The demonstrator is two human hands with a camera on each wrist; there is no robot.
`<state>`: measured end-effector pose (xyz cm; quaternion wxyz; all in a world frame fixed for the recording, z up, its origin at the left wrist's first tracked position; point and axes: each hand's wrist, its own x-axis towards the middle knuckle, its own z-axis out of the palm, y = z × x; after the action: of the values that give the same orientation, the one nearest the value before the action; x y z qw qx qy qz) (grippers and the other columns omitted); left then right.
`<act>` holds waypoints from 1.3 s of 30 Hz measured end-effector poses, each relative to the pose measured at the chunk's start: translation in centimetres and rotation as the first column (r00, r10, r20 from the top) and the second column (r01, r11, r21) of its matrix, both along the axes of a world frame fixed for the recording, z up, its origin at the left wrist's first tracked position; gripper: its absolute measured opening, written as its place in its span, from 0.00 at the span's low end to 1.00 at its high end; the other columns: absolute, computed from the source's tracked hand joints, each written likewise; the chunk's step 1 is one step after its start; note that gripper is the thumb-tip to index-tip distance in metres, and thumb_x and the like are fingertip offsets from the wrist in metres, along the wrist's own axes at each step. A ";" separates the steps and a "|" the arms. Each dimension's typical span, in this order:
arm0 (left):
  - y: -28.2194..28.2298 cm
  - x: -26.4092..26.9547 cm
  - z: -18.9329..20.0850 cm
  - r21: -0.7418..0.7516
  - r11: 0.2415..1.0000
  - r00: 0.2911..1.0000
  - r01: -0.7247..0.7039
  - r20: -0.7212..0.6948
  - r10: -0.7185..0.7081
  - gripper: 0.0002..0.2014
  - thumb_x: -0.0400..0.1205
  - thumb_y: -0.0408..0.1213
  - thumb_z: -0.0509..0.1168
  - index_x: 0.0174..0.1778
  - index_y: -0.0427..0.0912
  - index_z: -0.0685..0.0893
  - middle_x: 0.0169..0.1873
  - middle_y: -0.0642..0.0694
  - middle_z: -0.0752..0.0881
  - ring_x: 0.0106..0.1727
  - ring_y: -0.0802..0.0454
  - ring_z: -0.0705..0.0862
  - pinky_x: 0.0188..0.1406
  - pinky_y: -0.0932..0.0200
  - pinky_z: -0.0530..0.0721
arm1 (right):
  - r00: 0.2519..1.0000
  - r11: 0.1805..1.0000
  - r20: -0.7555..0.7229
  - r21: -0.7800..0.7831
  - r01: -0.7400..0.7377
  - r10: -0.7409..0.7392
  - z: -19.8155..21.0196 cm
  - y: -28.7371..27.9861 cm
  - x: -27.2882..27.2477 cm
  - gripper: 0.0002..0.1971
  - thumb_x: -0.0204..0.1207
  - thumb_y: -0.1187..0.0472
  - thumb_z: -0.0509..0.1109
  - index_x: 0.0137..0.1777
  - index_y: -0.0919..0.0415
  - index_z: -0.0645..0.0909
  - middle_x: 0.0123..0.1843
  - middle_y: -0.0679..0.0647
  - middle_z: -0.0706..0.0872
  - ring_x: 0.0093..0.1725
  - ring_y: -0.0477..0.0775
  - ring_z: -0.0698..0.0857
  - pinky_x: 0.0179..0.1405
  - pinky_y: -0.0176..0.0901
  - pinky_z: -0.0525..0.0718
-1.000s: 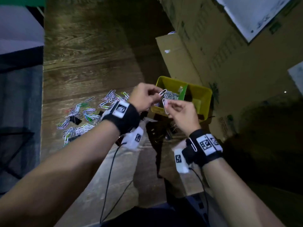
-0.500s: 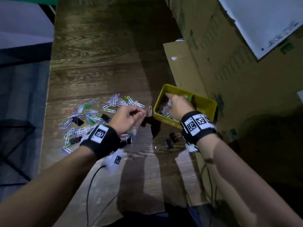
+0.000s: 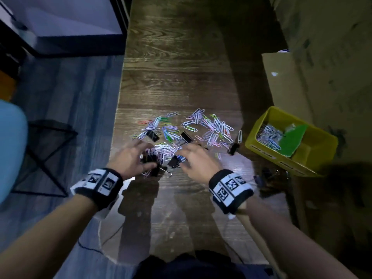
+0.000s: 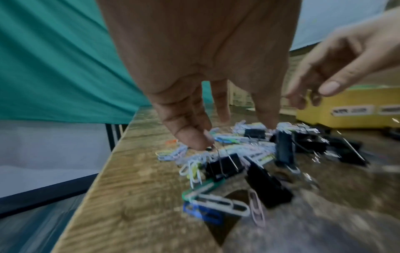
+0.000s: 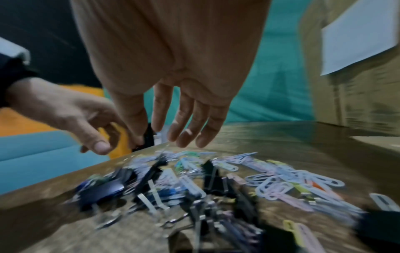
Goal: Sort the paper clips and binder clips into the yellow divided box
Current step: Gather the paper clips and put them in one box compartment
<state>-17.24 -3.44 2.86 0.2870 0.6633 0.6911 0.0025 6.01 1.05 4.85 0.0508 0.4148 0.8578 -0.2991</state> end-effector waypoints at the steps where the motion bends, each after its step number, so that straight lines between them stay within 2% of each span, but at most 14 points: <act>1: -0.5 0.3 -0.5 -0.033 0.998 0.998 0.047 -0.030 -0.048 0.31 0.69 0.56 0.74 0.67 0.53 0.75 0.63 0.46 0.75 0.54 0.43 0.83 0.53 0.50 0.81 | 0.999 0.999 0.026 0.012 -0.047 0.046 -0.4 -0.5 -1.2 0.21 0.79 0.57 0.64 0.72 0.55 0.74 0.69 0.57 0.76 0.68 0.60 0.75 0.63 0.55 0.78; 4: -1.6 1.4 -2.0 -0.090 0.994 0.994 0.058 -0.091 -0.066 0.35 0.68 0.55 0.74 0.71 0.56 0.69 0.70 0.46 0.67 0.60 0.41 0.80 0.51 0.46 0.82 | 0.990 0.993 0.115 0.073 -0.096 0.087 -1.1 -1.4 -3.8 0.24 0.78 0.57 0.66 0.74 0.54 0.70 0.72 0.59 0.71 0.72 0.61 0.68 0.69 0.56 0.69; 9: -1.9 1.7 -3.8 -0.054 0.993 0.989 -0.108 0.093 0.112 0.27 0.68 0.42 0.77 0.63 0.48 0.79 0.60 0.38 0.73 0.56 0.36 0.80 0.60 0.49 0.79 | 0.972 0.995 0.226 0.056 -0.081 0.066 -2.5 -1.1 -4.8 0.16 0.78 0.67 0.63 0.65 0.61 0.78 0.66 0.62 0.76 0.70 0.63 0.69 0.68 0.56 0.69; 14: -1.9 2.2 -3.8 0.008 0.998 0.986 -0.056 0.158 0.054 0.20 0.71 0.35 0.74 0.59 0.44 0.80 0.56 0.40 0.77 0.53 0.39 0.81 0.56 0.50 0.80 | 0.999 0.999 0.017 -0.033 0.035 -0.034 -3.2 -0.8 -4.1 0.19 0.72 0.79 0.63 0.57 0.61 0.84 0.59 0.59 0.82 0.60 0.60 0.80 0.60 0.51 0.82; 18: -2.8 2.6 -4.0 0.154 0.988 0.981 0.008 0.192 -0.038 0.13 0.71 0.28 0.70 0.51 0.39 0.84 0.46 0.40 0.82 0.45 0.38 0.83 0.46 0.51 0.80 | 0.971 0.978 -0.128 -0.081 0.193 -0.202 -2.1 -1.5 -2.7 0.12 0.76 0.70 0.66 0.54 0.57 0.86 0.56 0.53 0.83 0.48 0.50 0.81 0.56 0.40 0.81; 20: -3.5 3.6 -3.2 0.278 0.959 0.971 0.049 0.213 -0.111 0.07 0.74 0.32 0.63 0.43 0.38 0.85 0.39 0.42 0.83 0.39 0.42 0.83 0.40 0.57 0.76 | 0.947 0.961 -0.174 -0.105 0.254 -0.269 -1.6 -1.9 -1.5 0.10 0.77 0.67 0.67 0.53 0.58 0.87 0.54 0.51 0.83 0.42 0.47 0.78 0.50 0.36 0.78; 22: -4.5 4.7 -2.1 0.346 0.936 0.951 0.065 0.261 -0.163 0.12 0.76 0.37 0.57 0.37 0.38 0.85 0.35 0.44 0.83 0.37 0.49 0.81 0.37 0.60 0.75 | 0.940 0.954 -0.173 -0.104 0.280 -0.295 -1.6 -2.3 -0.1 0.09 0.77 0.65 0.67 0.53 0.58 0.87 0.54 0.51 0.83 0.47 0.49 0.81 0.52 0.37 0.78; 24: -5.7 5.7 -2.0 0.350 0.935 0.941 0.064 0.290 -0.173 0.14 0.79 0.42 0.56 0.36 0.40 0.83 0.36 0.45 0.82 0.36 0.51 0.80 0.37 0.61 0.77 | 0.936 0.950 -0.168 -0.104 0.295 -0.310 -2.0 -2.4 1.1 0.09 0.76 0.66 0.68 0.52 0.58 0.87 0.54 0.53 0.84 0.53 0.53 0.83 0.57 0.41 0.79; 26: -6.7 7.0 -2.7 0.321 0.938 0.931 0.132 0.284 -0.228 0.15 0.81 0.46 0.54 0.38 0.43 0.81 0.37 0.46 0.80 0.37 0.50 0.80 0.37 0.57 0.80 | 0.933 0.947 -0.167 -0.095 0.306 -0.318 -2.7 -2.5 2.3 0.09 0.74 0.67 0.69 0.51 0.58 0.88 0.53 0.54 0.85 0.53 0.55 0.84 0.56 0.42 0.80; 29: -7.1 9.1 -4.4 0.312 0.914 0.896 0.258 0.276 -0.347 0.02 0.77 0.43 0.58 0.41 0.50 0.74 0.39 0.49 0.79 0.38 0.50 0.81 0.36 0.59 0.82 | 0.933 0.945 -0.152 -0.093 0.315 -0.326 -3.6 -2.9 3.6 0.09 0.73 0.68 0.69 0.50 0.58 0.88 0.52 0.55 0.84 0.52 0.55 0.84 0.54 0.45 0.82; 32: -6.3 11.0 -5.0 0.346 0.837 0.847 0.424 0.174 -0.502 0.04 0.70 0.42 0.60 0.39 0.50 0.75 0.40 0.52 0.78 0.41 0.54 0.77 0.34 0.60 0.82 | 0.924 0.936 -0.150 -0.086 0.342 -0.352 -4.3 -3.3 4.4 0.09 0.72 0.68 0.68 0.48 0.58 0.88 0.52 0.55 0.83 0.51 0.56 0.84 0.52 0.50 0.84; 35: -5.4 11.4 -4.8 0.446 0.713 0.764 0.542 0.093 -0.639 0.11 0.73 0.41 0.58 0.45 0.50 0.85 0.45 0.53 0.86 0.47 0.58 0.77 0.44 0.66 0.79 | 0.930 0.938 -0.121 -0.031 0.345 -0.346 -4.6 -3.8 5.0 0.09 0.71 0.66 0.69 0.48 0.56 0.87 0.51 0.54 0.82 0.51 0.58 0.83 0.51 0.52 0.84; 37: -4.7 10.5 -4.1 0.433 0.708 0.725 0.558 0.162 -0.670 0.13 0.79 0.40 0.58 0.57 0.50 0.81 0.58 0.51 0.85 0.52 0.53 0.84 0.49 0.62 0.84 | 0.937 0.942 -0.108 0.019 0.335 -0.332 -4.6 -4.0 5.4 0.09 0.70 0.63 0.69 0.48 0.53 0.87 0.50 0.53 0.82 0.52 0.58 0.81 0.52 0.54 0.83; 39: -3.1 8.3 -3.8 0.450 0.773 0.783 0.446 0.221 -0.581 0.11 0.82 0.40 0.59 0.57 0.48 0.81 0.58 0.48 0.84 0.52 0.50 0.85 0.50 0.54 0.87 | 0.932 0.935 -0.109 0.045 0.351 -0.344 -4.4 -4.3 5.5 0.12 0.69 0.64 0.68 0.50 0.52 0.86 0.52 0.52 0.82 0.55 0.56 0.79 0.56 0.52 0.80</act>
<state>-8.97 -6.58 -0.91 0.2619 0.8596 0.4039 0.1713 11.52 -3.25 0.50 -0.0589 0.5460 0.7815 -0.2961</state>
